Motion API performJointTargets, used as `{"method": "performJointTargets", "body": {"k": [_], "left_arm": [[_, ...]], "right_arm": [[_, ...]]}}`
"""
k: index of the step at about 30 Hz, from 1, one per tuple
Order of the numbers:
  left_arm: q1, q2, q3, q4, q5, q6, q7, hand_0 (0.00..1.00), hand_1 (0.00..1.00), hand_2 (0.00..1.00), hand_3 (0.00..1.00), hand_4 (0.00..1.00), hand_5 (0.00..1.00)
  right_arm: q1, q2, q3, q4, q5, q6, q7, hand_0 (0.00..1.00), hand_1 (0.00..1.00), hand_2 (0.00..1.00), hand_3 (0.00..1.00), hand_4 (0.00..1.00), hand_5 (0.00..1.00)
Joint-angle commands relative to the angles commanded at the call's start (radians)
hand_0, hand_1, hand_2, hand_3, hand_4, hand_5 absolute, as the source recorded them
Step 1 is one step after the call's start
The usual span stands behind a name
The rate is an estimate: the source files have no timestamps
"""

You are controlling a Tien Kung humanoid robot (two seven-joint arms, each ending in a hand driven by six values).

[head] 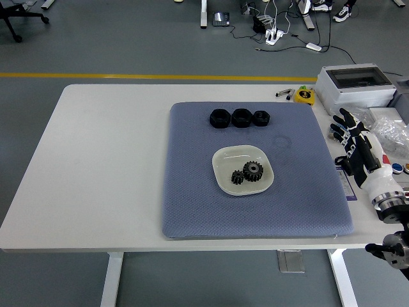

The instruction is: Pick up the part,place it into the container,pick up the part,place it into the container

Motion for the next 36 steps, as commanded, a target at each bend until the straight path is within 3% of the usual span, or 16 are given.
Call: {"method": "performJointTargets", "body": {"k": [36], "left_arm": [[0.0, 0.0, 0.006, -0.001, -0.002, -0.002, -0.002, 0.695, 0.72, 0.738, 0.636, 0.663, 0.645]], "right_arm": [[-0.002, 0.0, -0.006, -0.005, 0.039, 0.008, 0.001, 0.998, 0.908, 0.919, 0.946, 0.998, 0.9]]}}
